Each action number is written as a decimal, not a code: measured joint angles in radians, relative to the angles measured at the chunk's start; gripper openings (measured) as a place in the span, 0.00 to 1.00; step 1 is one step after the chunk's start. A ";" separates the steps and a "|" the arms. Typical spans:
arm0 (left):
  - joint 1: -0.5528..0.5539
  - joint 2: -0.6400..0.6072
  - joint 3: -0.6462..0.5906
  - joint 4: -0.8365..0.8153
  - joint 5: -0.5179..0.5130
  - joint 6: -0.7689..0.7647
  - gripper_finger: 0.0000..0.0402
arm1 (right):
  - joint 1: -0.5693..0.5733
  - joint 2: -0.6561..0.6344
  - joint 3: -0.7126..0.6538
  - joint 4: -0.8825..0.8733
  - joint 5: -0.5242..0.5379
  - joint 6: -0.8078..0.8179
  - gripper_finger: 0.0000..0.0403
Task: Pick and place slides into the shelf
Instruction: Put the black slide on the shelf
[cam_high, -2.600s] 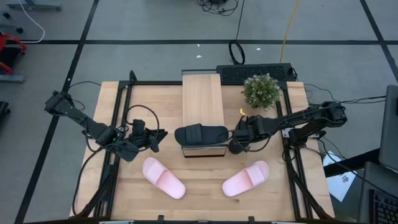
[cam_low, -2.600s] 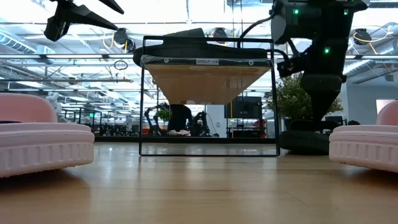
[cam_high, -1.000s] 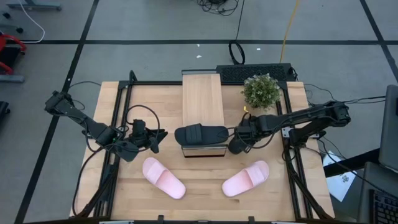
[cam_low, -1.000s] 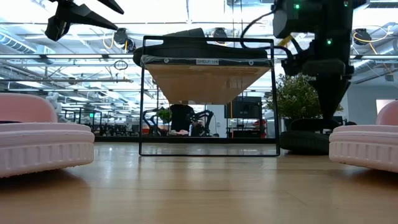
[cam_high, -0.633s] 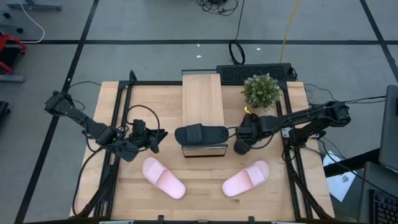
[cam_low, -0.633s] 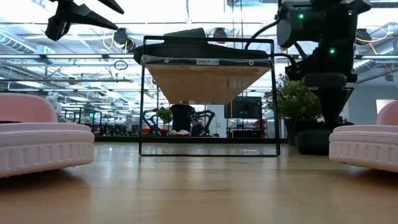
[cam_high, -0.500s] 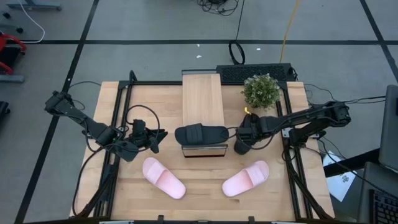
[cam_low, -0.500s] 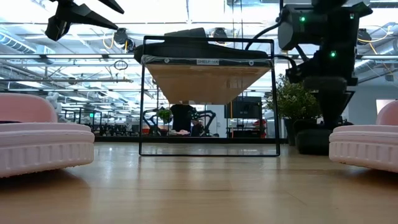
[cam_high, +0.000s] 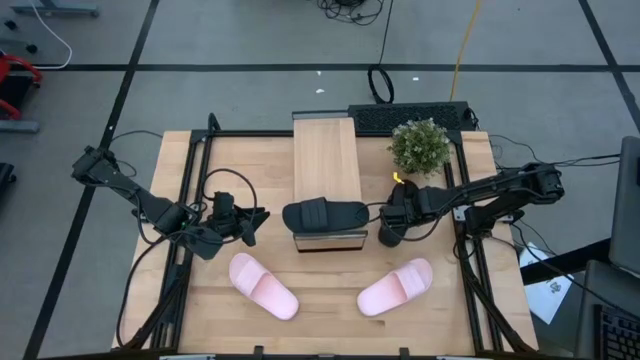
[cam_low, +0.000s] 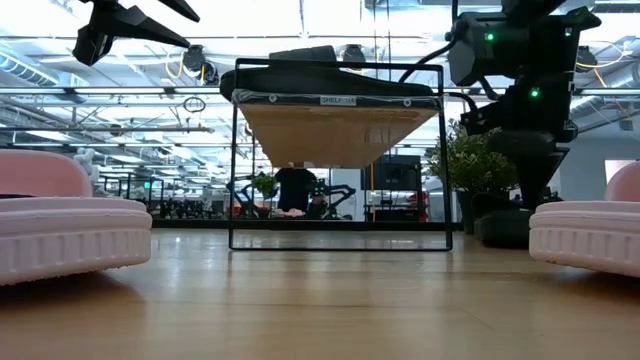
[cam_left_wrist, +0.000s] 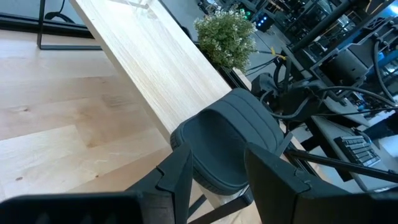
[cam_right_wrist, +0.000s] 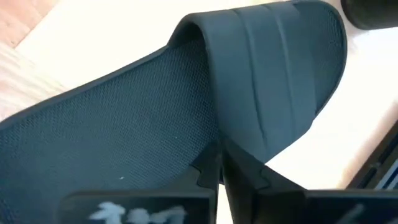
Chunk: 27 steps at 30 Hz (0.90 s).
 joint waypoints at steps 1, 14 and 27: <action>0.000 0.000 0.000 0.000 0.000 0.000 0.35 | 0.000 0.000 0.000 0.000 -0.002 0.003 0.01; 0.000 0.000 0.000 0.000 0.003 0.000 0.35 | 0.016 -0.005 0.106 -0.052 -0.111 0.005 0.00; -0.002 0.000 0.000 0.000 0.003 0.028 0.35 | 0.121 -0.206 0.196 -0.214 -0.118 0.006 0.00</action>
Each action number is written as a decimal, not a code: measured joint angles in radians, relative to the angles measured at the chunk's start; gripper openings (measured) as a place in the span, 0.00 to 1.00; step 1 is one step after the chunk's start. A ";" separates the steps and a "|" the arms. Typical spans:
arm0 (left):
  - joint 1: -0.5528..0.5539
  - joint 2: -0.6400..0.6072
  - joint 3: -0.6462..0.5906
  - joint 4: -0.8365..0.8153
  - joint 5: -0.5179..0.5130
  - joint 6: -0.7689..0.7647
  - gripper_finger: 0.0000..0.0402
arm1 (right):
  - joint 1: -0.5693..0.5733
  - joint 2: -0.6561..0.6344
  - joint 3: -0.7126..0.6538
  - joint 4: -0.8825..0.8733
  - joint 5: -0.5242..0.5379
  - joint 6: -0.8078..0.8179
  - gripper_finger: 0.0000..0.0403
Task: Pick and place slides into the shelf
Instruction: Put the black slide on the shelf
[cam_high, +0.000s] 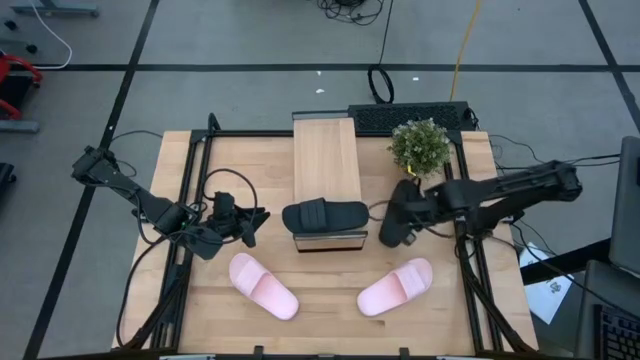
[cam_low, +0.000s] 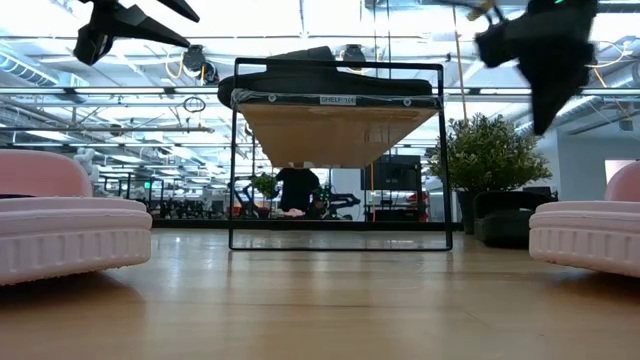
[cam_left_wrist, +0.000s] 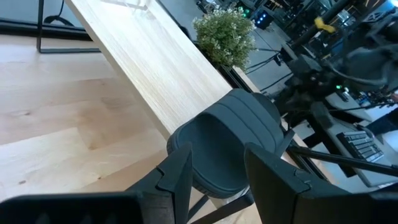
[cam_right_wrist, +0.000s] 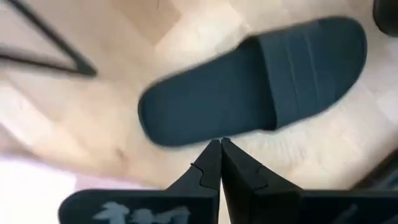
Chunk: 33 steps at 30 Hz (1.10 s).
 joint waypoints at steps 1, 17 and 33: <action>0.000 0.000 0.000 0.000 0.000 0.009 0.35 | 0.026 -0.012 0.000 -0.020 0.032 0.000 0.00; 0.000 0.000 0.000 -0.101 -0.009 0.097 0.35 | 0.174 -0.102 -0.198 0.085 0.145 0.065 0.09; 0.001 0.000 0.000 -0.156 -0.013 0.081 0.35 | 0.074 -0.109 -0.241 0.092 0.139 0.048 0.49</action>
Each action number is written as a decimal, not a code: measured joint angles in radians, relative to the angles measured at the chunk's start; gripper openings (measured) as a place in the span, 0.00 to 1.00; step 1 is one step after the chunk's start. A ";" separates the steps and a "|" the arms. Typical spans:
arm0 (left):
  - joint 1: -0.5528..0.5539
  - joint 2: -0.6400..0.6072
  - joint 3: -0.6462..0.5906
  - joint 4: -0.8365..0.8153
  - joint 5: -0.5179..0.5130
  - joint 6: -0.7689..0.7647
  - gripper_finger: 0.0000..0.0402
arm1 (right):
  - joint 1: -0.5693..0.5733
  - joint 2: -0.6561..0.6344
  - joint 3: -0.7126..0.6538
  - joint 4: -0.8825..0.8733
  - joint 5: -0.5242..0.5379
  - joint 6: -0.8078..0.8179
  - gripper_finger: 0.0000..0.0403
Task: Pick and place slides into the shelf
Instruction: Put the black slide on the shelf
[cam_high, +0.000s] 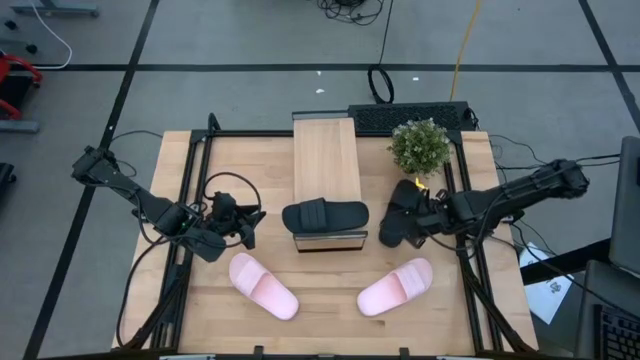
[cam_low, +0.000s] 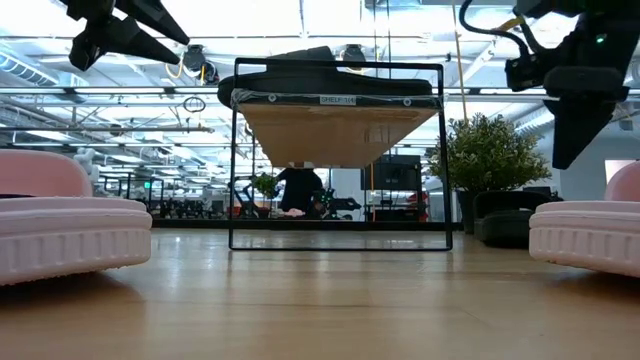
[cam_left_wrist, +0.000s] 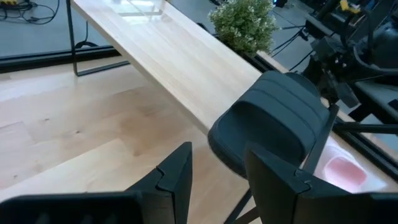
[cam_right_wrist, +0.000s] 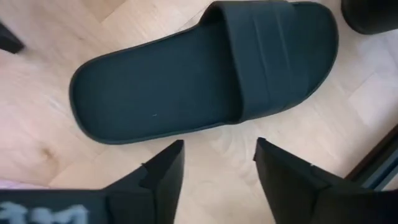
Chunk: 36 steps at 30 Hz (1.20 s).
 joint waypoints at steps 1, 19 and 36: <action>0.000 0.000 0.000 -0.006 0.000 -0.003 0.35 | -0.008 0.000 0.000 0.001 0.000 0.002 0.51; 0.000 0.000 0.000 -0.010 0.000 -0.002 0.35 | -0.025 0.000 -0.002 0.116 -0.003 -0.053 0.57; 0.000 0.000 0.000 -0.010 0.000 0.000 0.35 | -0.040 0.001 -0.142 0.157 0.060 -0.114 0.57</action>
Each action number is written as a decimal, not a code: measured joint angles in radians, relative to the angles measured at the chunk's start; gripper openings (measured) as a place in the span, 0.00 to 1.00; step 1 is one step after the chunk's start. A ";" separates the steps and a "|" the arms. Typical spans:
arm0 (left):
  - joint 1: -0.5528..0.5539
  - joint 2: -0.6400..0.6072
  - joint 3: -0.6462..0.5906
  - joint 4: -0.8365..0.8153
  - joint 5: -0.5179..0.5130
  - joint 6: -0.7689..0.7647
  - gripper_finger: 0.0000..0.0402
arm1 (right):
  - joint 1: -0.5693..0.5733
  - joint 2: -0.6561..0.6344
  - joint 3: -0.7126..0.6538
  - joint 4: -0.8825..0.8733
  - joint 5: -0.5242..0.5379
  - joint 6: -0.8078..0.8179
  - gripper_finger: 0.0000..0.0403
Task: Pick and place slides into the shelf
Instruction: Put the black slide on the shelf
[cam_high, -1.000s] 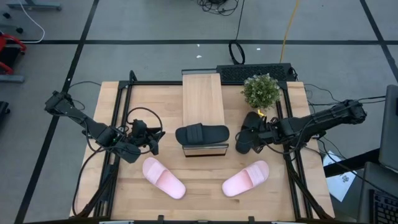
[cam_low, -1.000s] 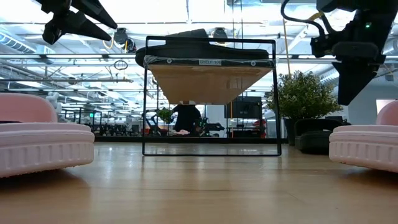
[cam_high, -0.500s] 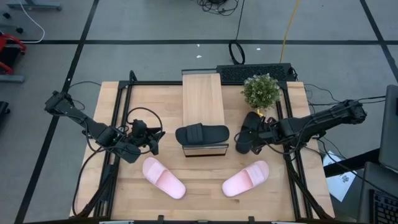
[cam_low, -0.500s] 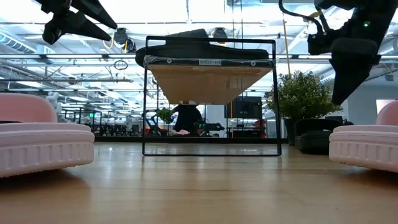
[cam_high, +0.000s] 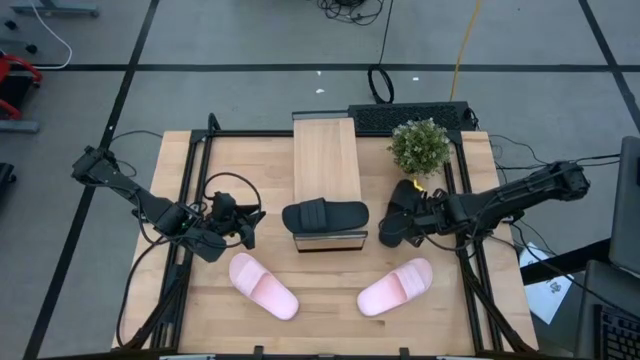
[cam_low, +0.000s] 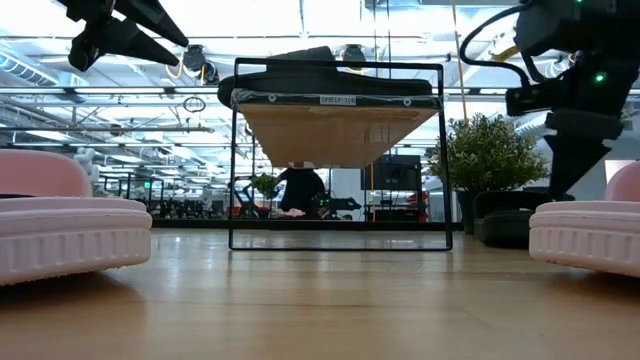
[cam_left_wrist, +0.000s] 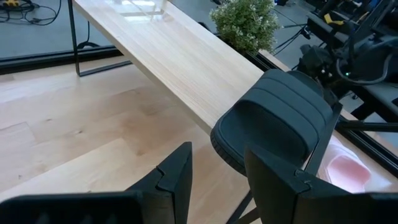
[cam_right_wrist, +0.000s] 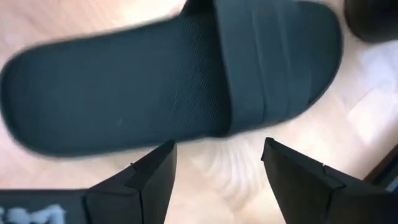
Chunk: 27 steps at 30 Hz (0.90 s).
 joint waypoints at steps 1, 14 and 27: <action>0.000 0.000 0.000 0.000 -0.003 0.000 0.35 | -0.006 0.000 -0.003 0.014 0.013 -0.013 0.57; 0.004 0.000 0.000 -0.001 -0.018 0.002 0.35 | -0.143 0.000 -0.072 0.121 0.081 -0.168 0.57; 0.004 0.000 0.000 -0.001 -0.018 0.001 0.35 | -0.211 0.000 -0.140 0.239 0.152 -0.225 0.49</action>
